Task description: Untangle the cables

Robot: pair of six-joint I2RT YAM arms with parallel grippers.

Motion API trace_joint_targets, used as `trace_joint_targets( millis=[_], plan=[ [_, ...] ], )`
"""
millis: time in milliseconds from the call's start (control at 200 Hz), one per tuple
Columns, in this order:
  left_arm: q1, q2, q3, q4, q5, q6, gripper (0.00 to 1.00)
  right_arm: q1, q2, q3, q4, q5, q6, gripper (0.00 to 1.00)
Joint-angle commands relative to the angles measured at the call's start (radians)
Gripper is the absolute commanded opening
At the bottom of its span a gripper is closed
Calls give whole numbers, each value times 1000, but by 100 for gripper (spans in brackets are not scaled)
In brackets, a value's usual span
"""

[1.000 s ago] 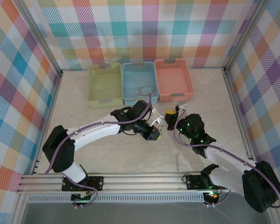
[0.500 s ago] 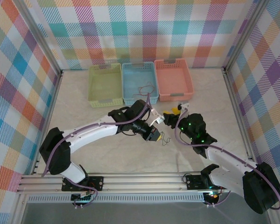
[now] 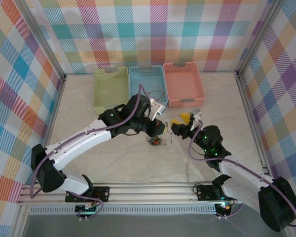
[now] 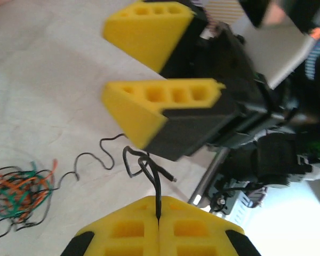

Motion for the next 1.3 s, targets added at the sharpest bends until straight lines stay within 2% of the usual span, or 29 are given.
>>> trace_joint_targets(
  millis=[0,150,240,355,675,800,1110,1220,1295],
  plan=[
    [28,16,73,-100,-72,0,0,0,-7,-17,116,-79,-28,63],
    [42,43,125,-140,-70,10,0,9,8,-28,177,-143,-51,63],
    [43,47,130,-133,-33,8,0,21,37,-13,171,-173,-73,63],
    [42,51,127,-123,45,9,0,40,75,-4,175,-158,-106,64],
    [41,7,125,-99,154,-8,0,61,150,28,143,-129,-152,66],
    [38,2,127,-102,195,-11,0,62,179,39,140,-126,-155,63],
    [34,-41,175,-123,195,-21,0,63,236,73,112,-183,-157,58],
    [35,-62,177,-122,121,-26,0,69,229,47,177,-224,-177,58],
    [34,-60,176,-114,131,-31,0,85,235,19,248,-227,-207,60]
  ],
)
